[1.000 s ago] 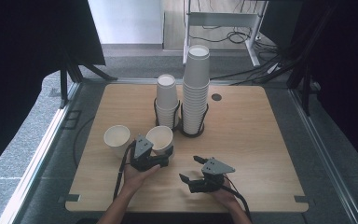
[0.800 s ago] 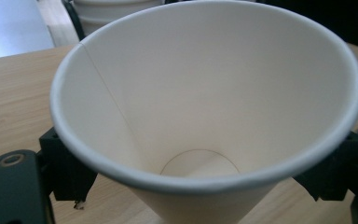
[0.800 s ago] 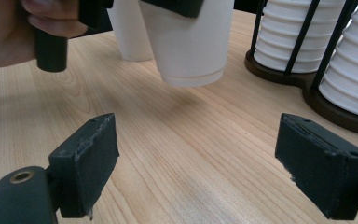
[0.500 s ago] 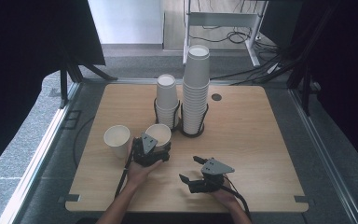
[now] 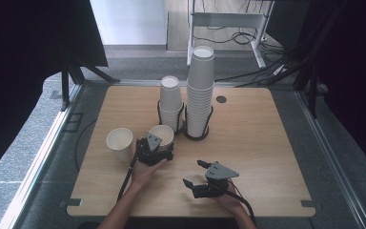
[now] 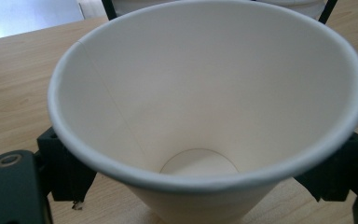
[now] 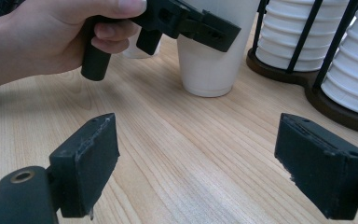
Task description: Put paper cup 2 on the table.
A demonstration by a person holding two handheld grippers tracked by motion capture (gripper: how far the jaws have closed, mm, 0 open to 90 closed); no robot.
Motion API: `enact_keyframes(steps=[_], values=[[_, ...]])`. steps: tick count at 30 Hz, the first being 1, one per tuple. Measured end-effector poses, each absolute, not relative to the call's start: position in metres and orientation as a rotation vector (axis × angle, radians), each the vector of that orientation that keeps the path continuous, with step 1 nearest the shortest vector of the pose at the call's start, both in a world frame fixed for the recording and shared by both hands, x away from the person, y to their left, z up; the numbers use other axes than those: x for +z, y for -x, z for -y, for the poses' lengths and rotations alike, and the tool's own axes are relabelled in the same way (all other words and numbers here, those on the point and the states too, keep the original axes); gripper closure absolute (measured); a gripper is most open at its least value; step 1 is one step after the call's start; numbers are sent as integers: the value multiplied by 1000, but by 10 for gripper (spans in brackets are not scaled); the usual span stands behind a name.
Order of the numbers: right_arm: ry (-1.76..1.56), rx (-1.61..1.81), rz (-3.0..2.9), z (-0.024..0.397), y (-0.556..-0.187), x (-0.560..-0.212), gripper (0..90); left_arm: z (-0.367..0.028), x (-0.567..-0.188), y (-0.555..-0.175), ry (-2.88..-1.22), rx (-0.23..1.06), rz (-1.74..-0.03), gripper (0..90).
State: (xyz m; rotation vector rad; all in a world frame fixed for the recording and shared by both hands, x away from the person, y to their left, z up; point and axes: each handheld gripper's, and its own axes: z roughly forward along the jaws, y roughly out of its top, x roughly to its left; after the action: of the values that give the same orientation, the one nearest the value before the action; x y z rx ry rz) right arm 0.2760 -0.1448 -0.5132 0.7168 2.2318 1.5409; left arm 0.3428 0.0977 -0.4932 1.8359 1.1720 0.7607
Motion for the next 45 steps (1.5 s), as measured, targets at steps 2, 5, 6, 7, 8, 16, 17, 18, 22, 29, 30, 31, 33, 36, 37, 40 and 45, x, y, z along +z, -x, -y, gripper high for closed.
enact_keyframes(steps=[2, 5, 6, 7, 8, 16, 17, 18, 22, 29, 30, 31, 33, 36, 37, 40, 45], values=[[-714, 1543, -2232, 145, -276, -513, 130, -96, -494, -343, -1844, 757, -1172, 117], [-710, 1542, -2234, 144, -276, -513, 130, -95, -493, -342, -1838, 759, -1156, 50], [-708, 1542, -2235, 144, -276, -513, 129, -95, -492, -341, -1833, 767, -1148, 40], [-708, 1542, -2235, 144, -276, -513, 129, -95, -492, -341, -1833, 767, -1148, 29], [-707, 1543, -2235, 144, -275, -513, 129, -95, -489, -339, -1827, 782, -1141, 29], [-695, 1535, -2236, 143, -274, -513, 129, -101, -473, -326, -1790, 820, -1147, 18], [-695, 1535, -2236, 143, -274, -513, 129, -101, -473, -326, -1790, 820, -1147, 18], [-693, 1533, -2237, 144, -274, -513, 130, -101, -469, -322, -1789, 834, -1141, 18], [-693, 1534, -2233, 144, -274, -512, 130, -103, -462, -313, -1772, 846, -1129, 18], [-709, 1539, -2211, 148, -275, -510, 130, -108, -446, -297, -1791, 790, -1104, 20], [-711, 1536, -2209, 149, -276, -510, 131, -108, -445, -295, -1791, 792, -1103, 20], [-715, 1539, -2203, 150, -276, -509, 131, -108, -445, -295, -1791, 792, -1103, 22], [-716, 1538, -2201, 151, -276, -509, 132, -110, -442, -291, -1786, 781, -1098, 22], [-723, 1536, -2193, 153, -277, -508, 132, -116, -438, -284, -1768, 749, -1084, 28], [-723, 1536, -2193, 153, -277, -508, 132, -116, -438, -284, -1768, 749, -1084, 29], [-721, 1540, -2158, 154, -276, -507, 141, -116, -433, -274, -1768, 693, -1051, 29], [-731, 1547, -2143, 158, -277, -505, 141, -114, -430, -265, -1772, 609, -982, 40]])
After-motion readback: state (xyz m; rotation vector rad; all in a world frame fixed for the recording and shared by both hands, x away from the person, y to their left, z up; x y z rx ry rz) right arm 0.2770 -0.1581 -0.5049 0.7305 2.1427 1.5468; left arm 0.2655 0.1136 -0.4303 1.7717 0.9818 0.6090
